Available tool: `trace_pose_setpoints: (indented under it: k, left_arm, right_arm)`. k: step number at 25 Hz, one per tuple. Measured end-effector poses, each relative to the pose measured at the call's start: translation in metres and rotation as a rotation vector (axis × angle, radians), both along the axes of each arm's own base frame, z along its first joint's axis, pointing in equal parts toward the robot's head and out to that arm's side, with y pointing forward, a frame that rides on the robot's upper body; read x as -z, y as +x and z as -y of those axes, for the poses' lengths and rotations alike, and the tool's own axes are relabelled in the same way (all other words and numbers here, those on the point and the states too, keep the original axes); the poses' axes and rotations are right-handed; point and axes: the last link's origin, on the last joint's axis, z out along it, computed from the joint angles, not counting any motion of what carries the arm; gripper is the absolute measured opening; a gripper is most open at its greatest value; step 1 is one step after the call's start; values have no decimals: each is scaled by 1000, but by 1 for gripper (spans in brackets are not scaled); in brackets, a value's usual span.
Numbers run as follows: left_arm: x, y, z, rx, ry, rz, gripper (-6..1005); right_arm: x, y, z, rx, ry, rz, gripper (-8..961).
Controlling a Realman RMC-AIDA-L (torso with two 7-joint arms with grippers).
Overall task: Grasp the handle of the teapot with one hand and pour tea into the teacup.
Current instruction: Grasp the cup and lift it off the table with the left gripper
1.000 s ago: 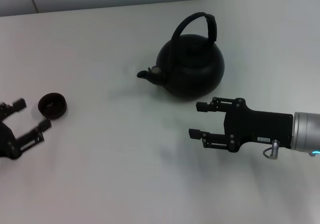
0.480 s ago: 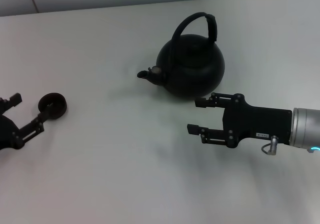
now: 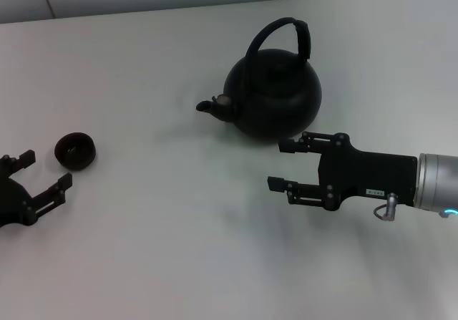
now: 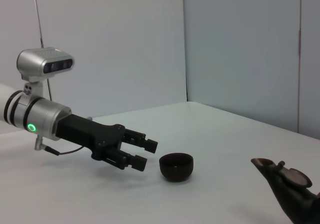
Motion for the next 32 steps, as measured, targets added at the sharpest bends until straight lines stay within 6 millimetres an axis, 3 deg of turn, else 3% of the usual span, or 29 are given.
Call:
trace_pose_setpoints:
  k: [20,32]
  left_arm:
    - [17,20,-37,14,-26,-63,799]
    - [24,24,-42,16,-61,-88,799]
  right_arm:
    - [0,-1,1,-2,-7,-9,675]
    - [-1,-3,0,-2,2,-18,676]
